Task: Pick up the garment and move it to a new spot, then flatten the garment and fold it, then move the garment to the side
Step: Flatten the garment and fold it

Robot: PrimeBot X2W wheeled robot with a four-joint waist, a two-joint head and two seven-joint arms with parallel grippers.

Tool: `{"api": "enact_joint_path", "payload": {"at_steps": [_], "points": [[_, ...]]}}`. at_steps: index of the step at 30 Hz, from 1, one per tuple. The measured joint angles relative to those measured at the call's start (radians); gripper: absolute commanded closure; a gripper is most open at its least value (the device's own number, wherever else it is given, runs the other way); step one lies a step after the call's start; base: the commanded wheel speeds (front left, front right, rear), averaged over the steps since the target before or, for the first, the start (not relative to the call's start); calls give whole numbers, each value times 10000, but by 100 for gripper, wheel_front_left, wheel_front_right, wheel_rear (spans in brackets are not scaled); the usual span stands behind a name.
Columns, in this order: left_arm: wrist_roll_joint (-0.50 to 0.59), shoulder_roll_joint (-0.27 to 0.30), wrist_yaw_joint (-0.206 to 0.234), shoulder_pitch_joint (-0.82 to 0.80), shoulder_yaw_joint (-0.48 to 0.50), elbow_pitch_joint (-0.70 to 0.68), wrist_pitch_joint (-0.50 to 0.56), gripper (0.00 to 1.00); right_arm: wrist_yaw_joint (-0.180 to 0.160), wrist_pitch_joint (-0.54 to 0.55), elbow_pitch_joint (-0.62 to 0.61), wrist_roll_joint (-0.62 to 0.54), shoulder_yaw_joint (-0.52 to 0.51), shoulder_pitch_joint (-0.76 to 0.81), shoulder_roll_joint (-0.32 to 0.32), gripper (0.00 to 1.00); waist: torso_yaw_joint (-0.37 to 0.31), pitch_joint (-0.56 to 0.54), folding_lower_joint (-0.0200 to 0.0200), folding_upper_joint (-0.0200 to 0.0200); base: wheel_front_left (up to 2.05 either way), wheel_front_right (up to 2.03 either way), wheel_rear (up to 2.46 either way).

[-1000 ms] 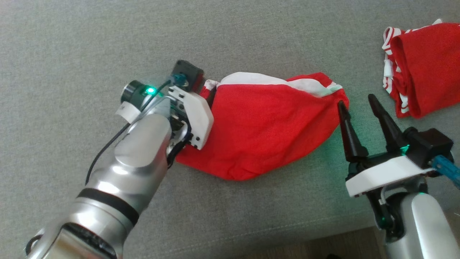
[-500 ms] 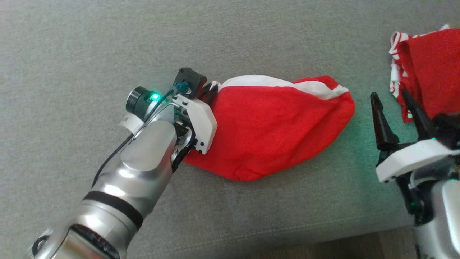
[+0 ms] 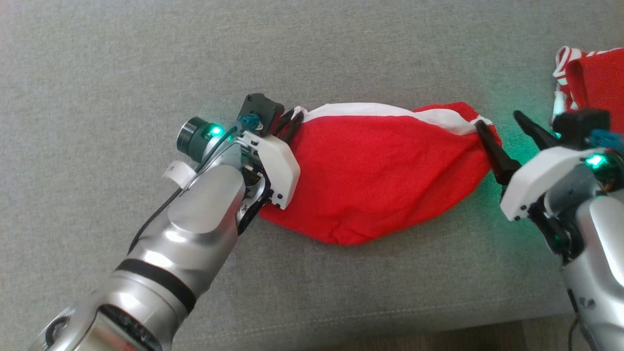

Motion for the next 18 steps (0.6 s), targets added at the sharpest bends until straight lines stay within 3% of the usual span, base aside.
{"api": "enact_joint_path", "payload": {"at_steps": [6, 7, 8, 9, 10, 18], "points": [[-217, 6, 73, -105, -259, -58, -176, 100, 0, 301, 468, 556, 924, -536, -357, 0, 85, 134, 0, 0, 0, 0, 0], [-261, 6, 73, -140, -284, -56, -198, 100, 0, 299, 477, 654, 1053, -578, -433, 13, 95, 153, 0, 0, 0, 0, 0], [-267, 6, 79, -166, -301, -56, -267, 100, 0, 299, 497, 742, 1164, -612, -487, 37, 107, 174, 0, 0, 0, 0, 0], [-268, 6, 109, -174, -320, -58, -305, 100, 0, 297, 537, 855, 1254, -643, -525, 62, 123, 192, 0, 0, 0, 0, 0], [-318, 6, 146, -174, -345, -56, -368, 100, 0, 272, 546, 959, 1323, -684, -548, 100, 140, 205, 0, 0, 0, 0, 0], [-531, 67, 510, -173, -194, -96, -1064, 100, 0, -713, 138, 1066, 972, -675, -648, 100, 249, 105, 0, 0, 0, 0, 0]]}}
